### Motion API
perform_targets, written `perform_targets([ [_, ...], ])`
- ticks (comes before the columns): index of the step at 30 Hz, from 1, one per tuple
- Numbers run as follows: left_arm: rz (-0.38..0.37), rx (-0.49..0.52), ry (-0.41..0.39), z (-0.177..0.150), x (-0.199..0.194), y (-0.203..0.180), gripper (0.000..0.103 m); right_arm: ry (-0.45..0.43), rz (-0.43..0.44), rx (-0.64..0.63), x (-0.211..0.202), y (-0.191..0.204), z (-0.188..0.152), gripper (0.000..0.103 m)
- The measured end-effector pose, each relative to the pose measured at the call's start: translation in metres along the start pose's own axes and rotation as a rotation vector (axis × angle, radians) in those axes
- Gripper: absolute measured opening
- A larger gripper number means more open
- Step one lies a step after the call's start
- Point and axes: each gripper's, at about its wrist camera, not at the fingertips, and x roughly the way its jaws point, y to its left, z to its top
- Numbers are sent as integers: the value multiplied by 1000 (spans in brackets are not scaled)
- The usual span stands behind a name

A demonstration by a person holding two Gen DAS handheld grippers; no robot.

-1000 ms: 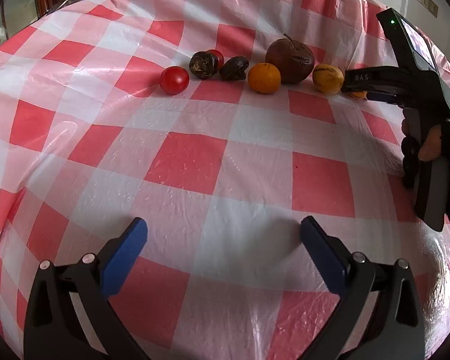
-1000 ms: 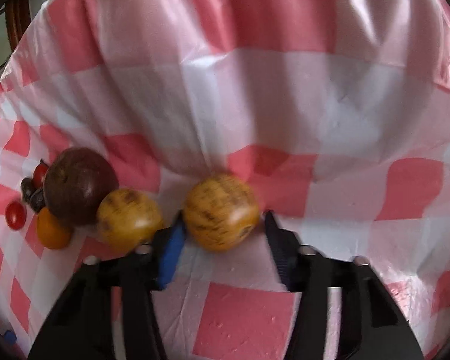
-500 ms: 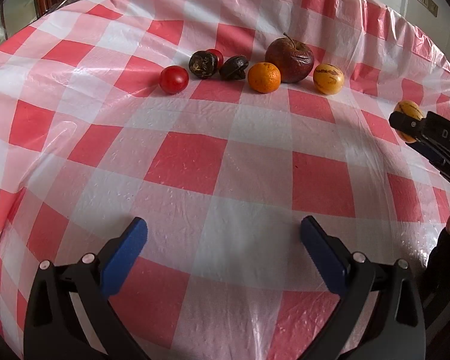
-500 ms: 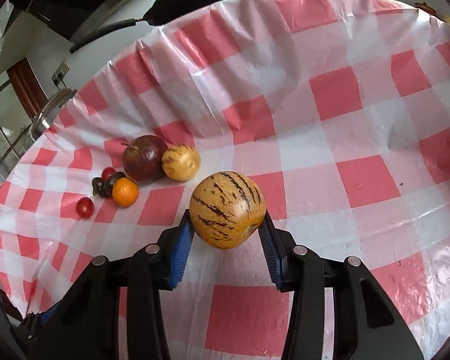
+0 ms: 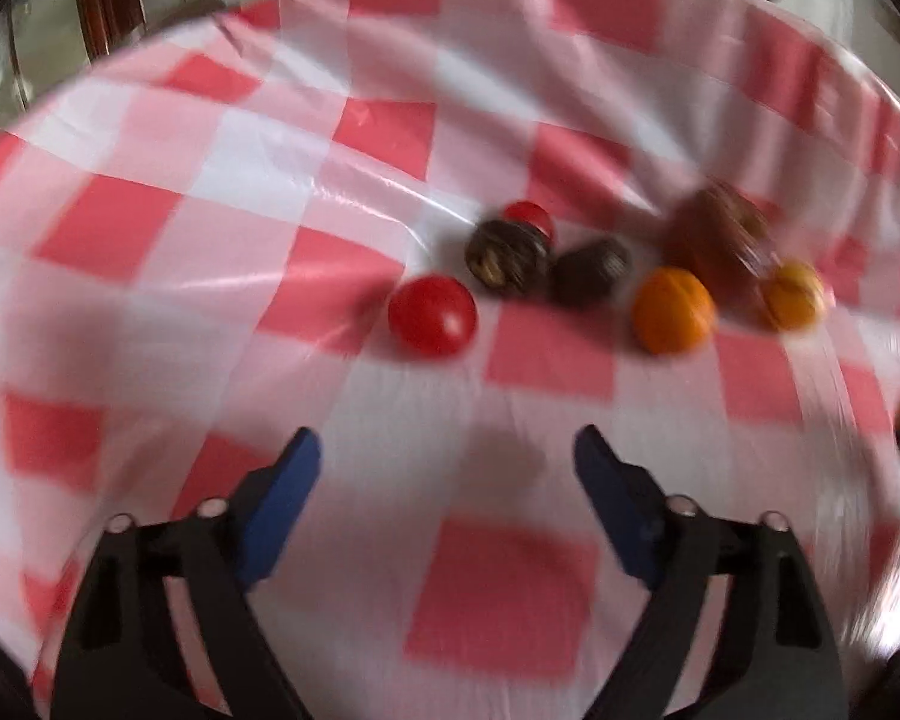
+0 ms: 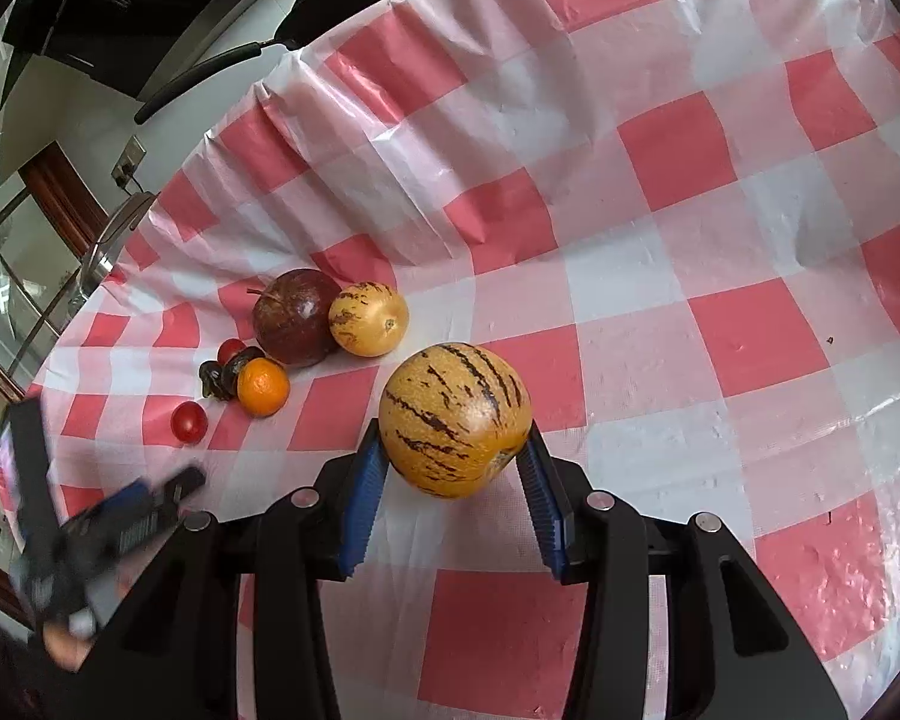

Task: Organize fruits
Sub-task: 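Grasp a red tomato with the left gripper while the right holds the melon, then carry the red tomato and yellow melon with both grippers over the white box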

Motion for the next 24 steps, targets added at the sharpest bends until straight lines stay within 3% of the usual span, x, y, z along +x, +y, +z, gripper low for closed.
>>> perform_targets([
  [5,16,-36,10,24,26,3,67,5,2,-2,1,0,0,44],
  [6,15,-35,6,27,28,1,58,5,3,-2,1,0,0,44],
  [7,7,-36,0,29,29,0,38,5,5,-1,1,0,0,44],
  [12,-27,-85,-47,10,0,3,36,5,12,1,1,-1,0,44],
  [18,-98,-68,-114,-67,-81,-14,36,5,12,1,1,-1,0,44],
  [24,-190,-122,-108,-119,-110,-14,36,4,15,0,1,-1,0,44],
])
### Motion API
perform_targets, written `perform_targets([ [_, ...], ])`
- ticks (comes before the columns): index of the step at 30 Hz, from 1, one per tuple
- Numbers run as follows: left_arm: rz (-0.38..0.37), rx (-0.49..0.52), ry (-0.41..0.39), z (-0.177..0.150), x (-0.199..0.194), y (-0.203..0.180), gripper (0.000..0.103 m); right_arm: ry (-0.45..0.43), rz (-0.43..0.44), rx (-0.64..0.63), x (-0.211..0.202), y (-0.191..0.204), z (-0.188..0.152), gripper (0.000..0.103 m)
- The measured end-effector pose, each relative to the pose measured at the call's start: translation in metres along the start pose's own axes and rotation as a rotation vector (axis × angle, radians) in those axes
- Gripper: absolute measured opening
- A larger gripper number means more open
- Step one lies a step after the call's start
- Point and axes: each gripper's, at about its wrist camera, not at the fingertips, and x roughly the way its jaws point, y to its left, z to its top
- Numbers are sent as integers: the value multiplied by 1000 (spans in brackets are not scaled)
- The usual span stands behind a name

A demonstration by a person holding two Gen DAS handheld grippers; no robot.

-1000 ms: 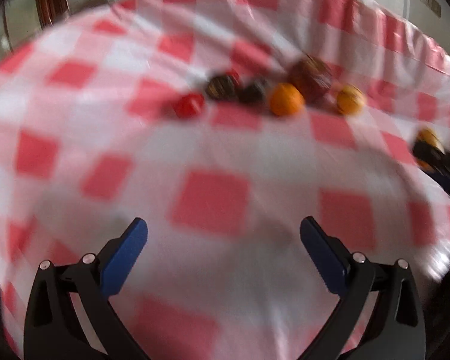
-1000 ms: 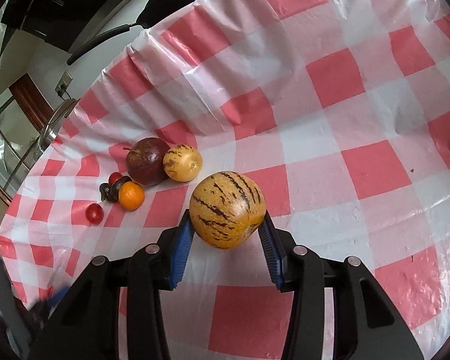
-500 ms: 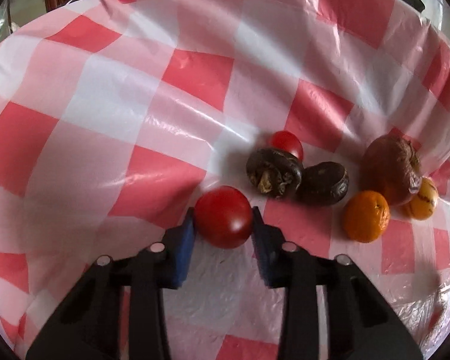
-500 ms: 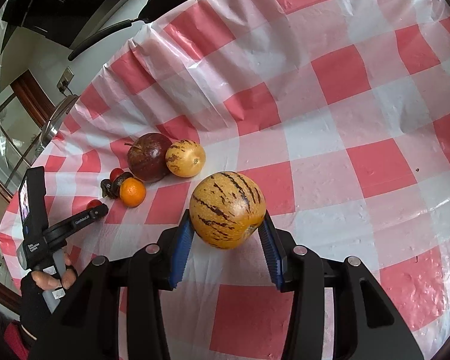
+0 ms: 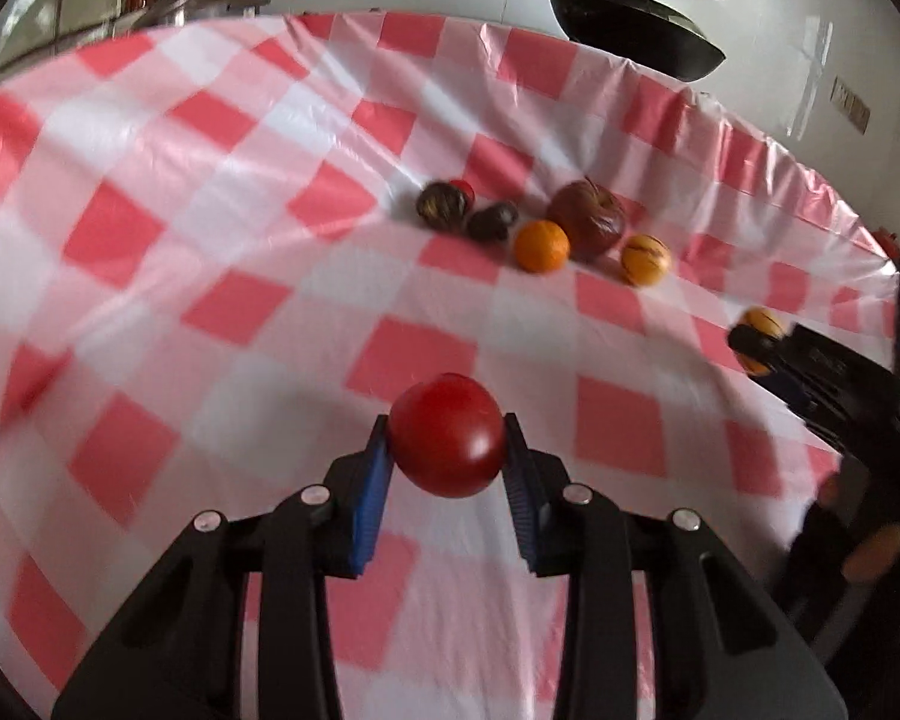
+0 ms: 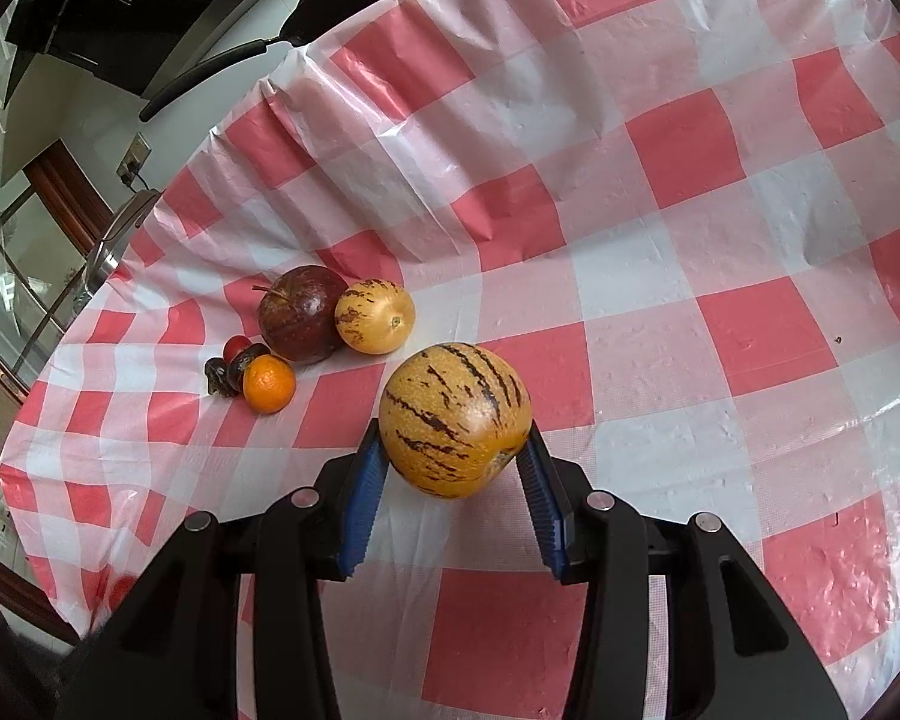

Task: Organize fruits
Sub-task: 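Carry the red tomato and yellow melon with both grippers over the white box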

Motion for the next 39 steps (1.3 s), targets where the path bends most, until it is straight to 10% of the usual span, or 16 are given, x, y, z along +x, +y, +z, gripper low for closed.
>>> perform_targets([
  [26,-61,-105,32,8,19,19,36,-23,-64,30,-6,-2,-3,44],
  [39,43,-147,-10,-60,-66,63,36,85,65,-177,-83,81,-98,44],
])
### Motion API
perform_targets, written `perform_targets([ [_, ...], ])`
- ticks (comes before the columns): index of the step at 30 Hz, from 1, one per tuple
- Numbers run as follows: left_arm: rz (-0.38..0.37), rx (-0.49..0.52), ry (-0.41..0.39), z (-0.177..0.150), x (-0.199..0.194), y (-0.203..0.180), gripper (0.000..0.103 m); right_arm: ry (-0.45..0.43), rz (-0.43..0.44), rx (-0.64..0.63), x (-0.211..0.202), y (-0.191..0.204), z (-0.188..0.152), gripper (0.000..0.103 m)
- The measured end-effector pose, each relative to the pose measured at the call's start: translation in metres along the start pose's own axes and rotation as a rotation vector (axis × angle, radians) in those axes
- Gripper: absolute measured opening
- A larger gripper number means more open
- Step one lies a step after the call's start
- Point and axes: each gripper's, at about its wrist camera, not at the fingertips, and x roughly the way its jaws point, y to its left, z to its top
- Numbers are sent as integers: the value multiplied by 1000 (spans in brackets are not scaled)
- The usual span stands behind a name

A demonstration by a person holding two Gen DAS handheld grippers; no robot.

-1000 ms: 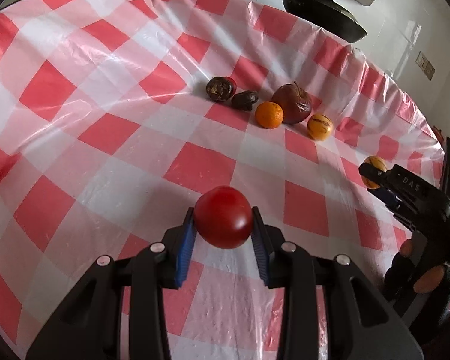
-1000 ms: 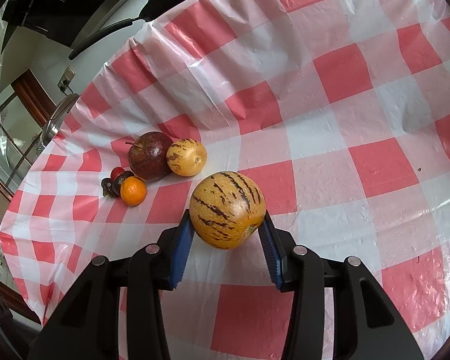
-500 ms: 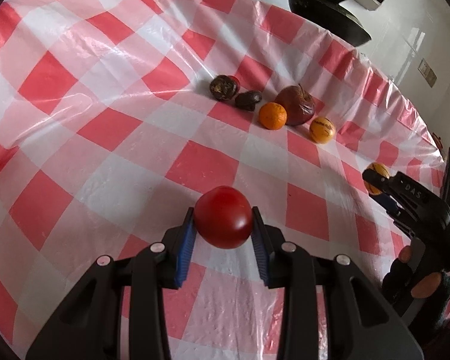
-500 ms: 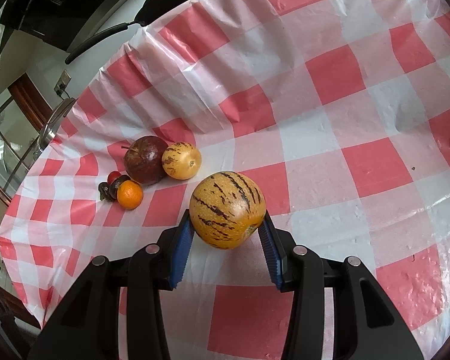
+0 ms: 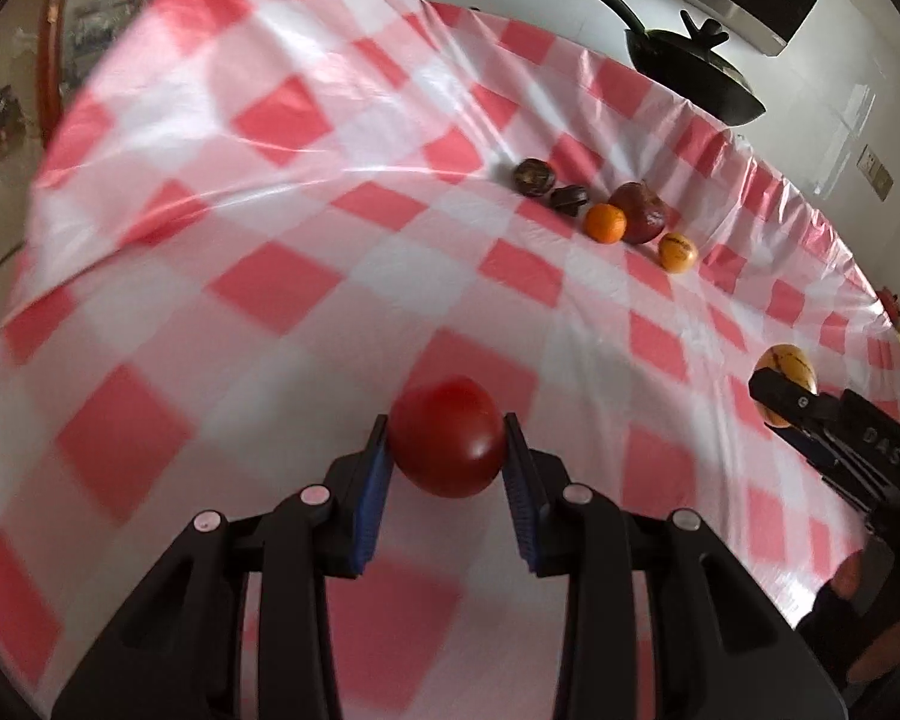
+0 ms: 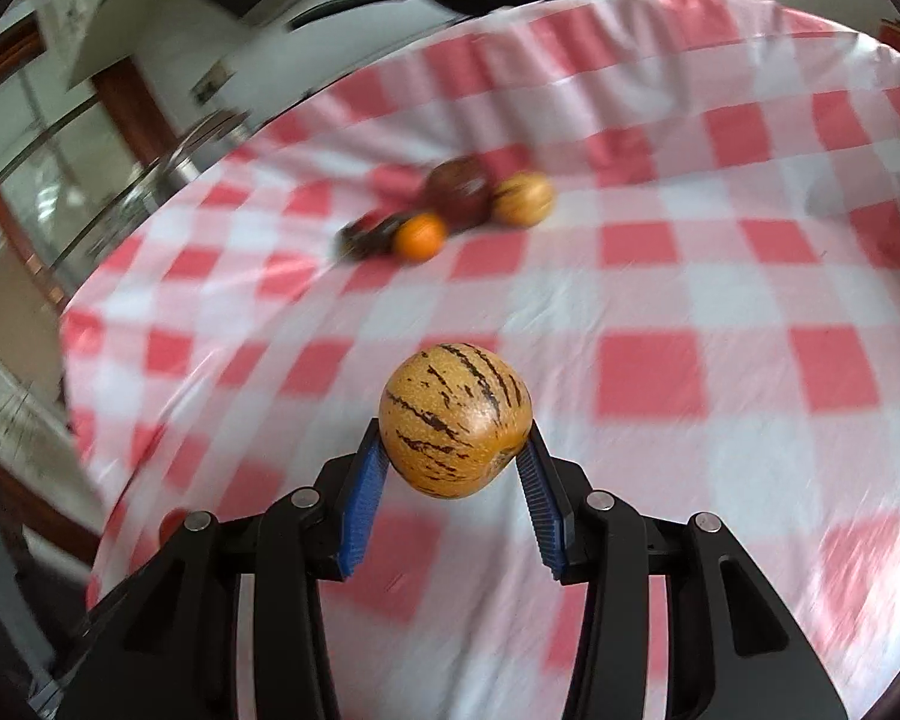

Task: Organize fruits
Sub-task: 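Carry the red tomato and yellow melon with both grippers over the white box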

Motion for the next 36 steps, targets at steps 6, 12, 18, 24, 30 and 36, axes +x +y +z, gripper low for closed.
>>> perform_targets([
  [6,30,3,-38,-23,-40,34,36,52,83,-102,-14,46,-46,44],
  [12,52,12,-70,-45,-74,63,36,75,109,-243,-30,89,-88,44],
  [18,83,41,-121,-62,-108,87,36,85,136,-366,-46,126,-119,44],
  [24,115,21,-137,-81,-133,123,36,98,204,-513,-61,170,-156,44],
  [30,176,-70,-125,-108,-155,177,36,132,307,-689,-72,218,-204,44],
  [36,295,-158,-68,-150,-163,235,36,201,399,-899,-75,257,-263,44],
])
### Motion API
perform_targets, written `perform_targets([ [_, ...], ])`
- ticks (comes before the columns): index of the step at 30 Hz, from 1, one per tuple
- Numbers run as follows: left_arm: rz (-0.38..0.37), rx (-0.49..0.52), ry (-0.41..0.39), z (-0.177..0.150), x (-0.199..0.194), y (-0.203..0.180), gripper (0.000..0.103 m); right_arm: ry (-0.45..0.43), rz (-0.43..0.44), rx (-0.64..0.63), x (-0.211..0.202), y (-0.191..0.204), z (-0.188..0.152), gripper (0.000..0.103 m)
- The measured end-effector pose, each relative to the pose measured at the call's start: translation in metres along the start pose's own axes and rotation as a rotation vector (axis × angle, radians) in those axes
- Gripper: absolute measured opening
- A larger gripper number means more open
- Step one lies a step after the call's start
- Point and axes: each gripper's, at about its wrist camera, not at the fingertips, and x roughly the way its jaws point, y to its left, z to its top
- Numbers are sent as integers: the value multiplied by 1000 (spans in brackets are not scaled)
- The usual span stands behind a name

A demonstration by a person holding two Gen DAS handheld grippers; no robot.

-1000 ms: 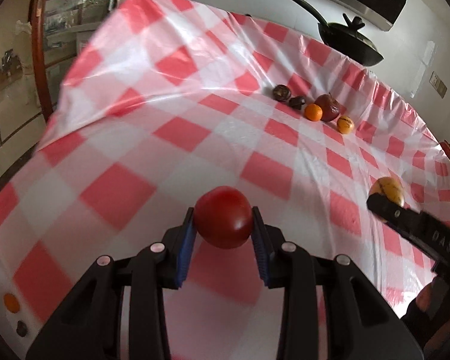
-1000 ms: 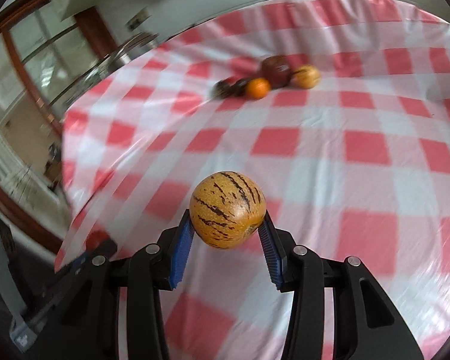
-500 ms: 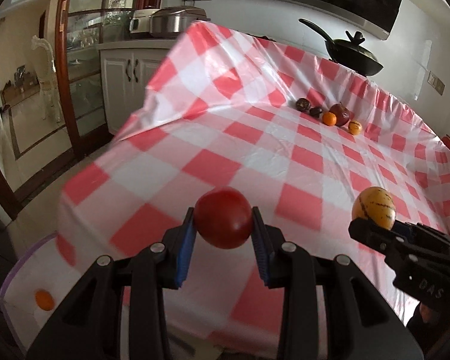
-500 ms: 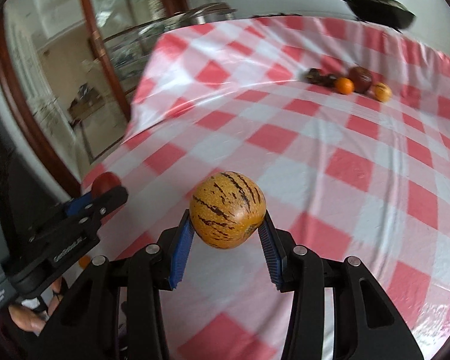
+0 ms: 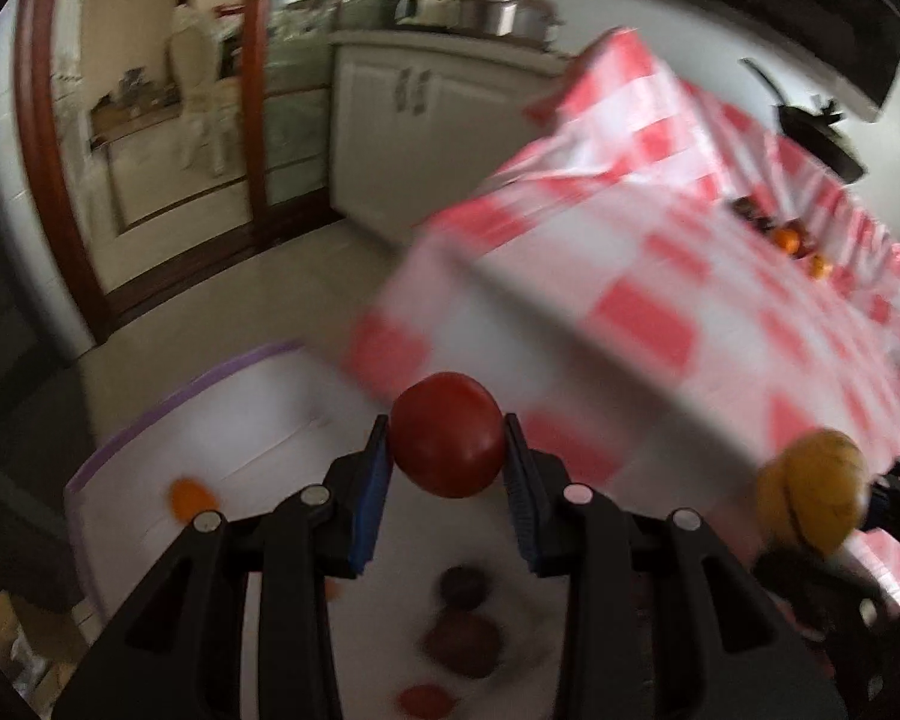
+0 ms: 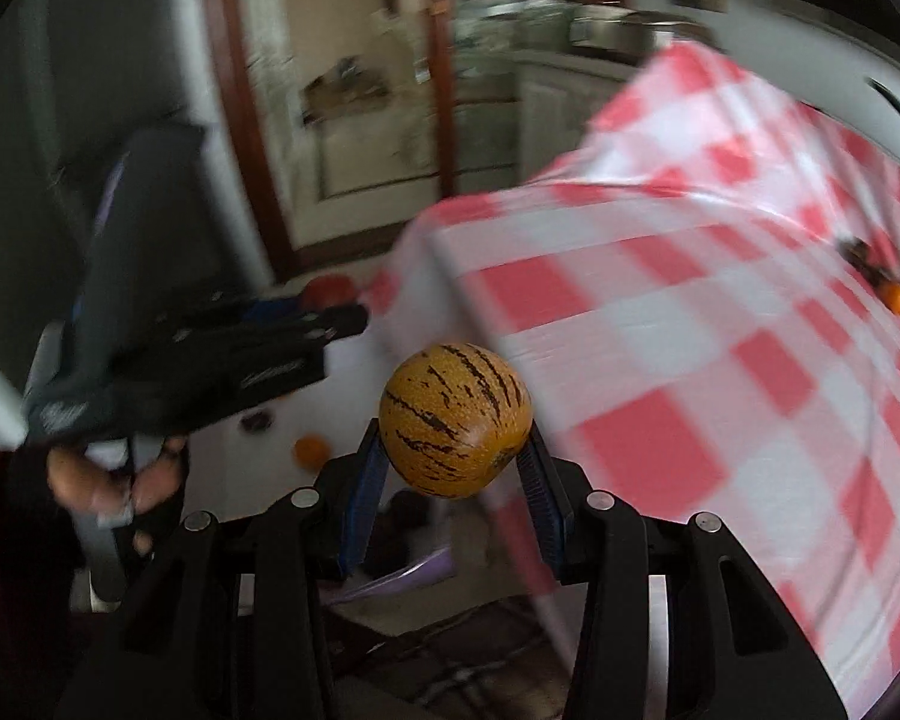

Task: Organize fruits
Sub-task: 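Carry the red tomato and yellow melon with both grippers over the white box, then open the left gripper dropping the tomato while the right releases the melon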

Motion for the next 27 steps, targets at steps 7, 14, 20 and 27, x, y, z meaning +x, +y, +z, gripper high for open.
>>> perform_targets([
  [7,87,-99,104,-37,20,53,36,174,58,-178,50,51,-31,44],
  [14,178,-154,203,-58,40,78,36,285,82,-228,87,64,-46,44],
  [20,243,-225,293,-77,58,93,36,349,80,-261,115,67,-63,44],
  [27,287,-253,294,-78,57,97,37,369,80,-351,131,84,-63,44],
])
